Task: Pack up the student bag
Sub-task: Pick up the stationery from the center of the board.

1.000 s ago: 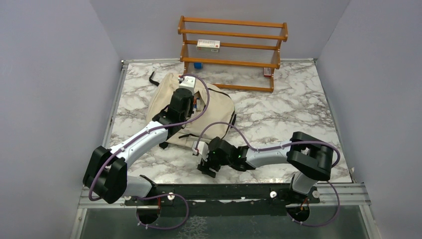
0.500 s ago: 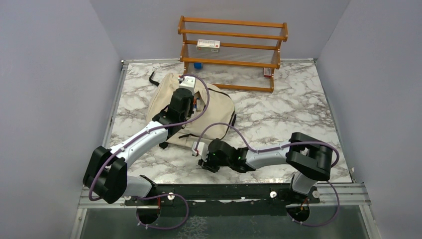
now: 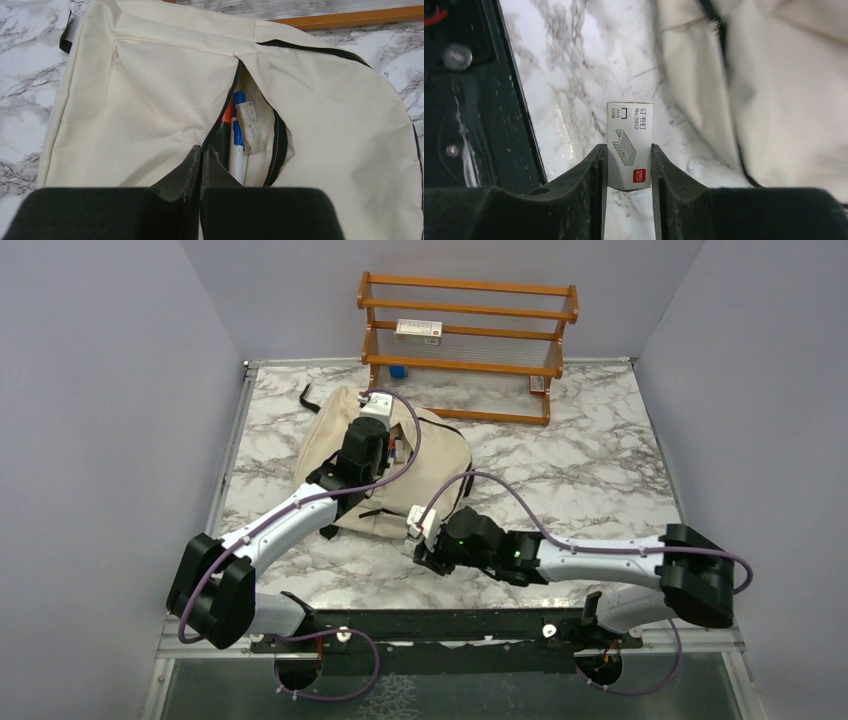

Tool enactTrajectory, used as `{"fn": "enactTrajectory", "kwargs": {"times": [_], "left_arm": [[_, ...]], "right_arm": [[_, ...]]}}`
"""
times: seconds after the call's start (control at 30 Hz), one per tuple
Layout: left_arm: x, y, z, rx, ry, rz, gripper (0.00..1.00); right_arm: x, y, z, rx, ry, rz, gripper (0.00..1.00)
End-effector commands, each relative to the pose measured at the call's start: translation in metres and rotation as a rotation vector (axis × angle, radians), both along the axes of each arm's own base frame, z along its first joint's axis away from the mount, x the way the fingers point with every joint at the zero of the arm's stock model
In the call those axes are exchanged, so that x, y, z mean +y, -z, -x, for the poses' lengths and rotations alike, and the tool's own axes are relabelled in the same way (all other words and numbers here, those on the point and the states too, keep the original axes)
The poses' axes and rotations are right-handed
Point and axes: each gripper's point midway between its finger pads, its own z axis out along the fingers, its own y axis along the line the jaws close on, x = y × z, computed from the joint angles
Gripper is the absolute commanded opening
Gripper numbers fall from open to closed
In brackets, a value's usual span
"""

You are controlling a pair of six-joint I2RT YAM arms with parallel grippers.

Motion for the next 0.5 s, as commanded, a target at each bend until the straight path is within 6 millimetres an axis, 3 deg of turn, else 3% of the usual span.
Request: {"fn": "enactTrajectory", "kwargs": {"times": [0.0, 0.13, 0.3, 0.47], "left_arm": [[-0.005, -0.028, -0.006, -0.065, 0.01, 0.054, 0.0], [-0.007, -0.027, -0.005, -0.062, 0.017, 0.06, 0.0], [-0.005, -0.029, -0.005, -0.068, 0.008, 0.058, 0.0], [-0.005, -0.03, -0.004, -0.068, 0.013, 0.063, 0.0]], "right_arm": [[-0.016, -0.037, -0.02, -0.065, 0.153, -0.059, 0.31], [-0.019, -0.053, -0.043, -0.102, 0.247, -0.078, 0.32], [-0.013, -0.076, -0.07, -0.041, 0.273, -0.22, 0.31], [-0.007, -0.087, -0.1, -0.008, 0.292, -0.279, 0.31]]}}
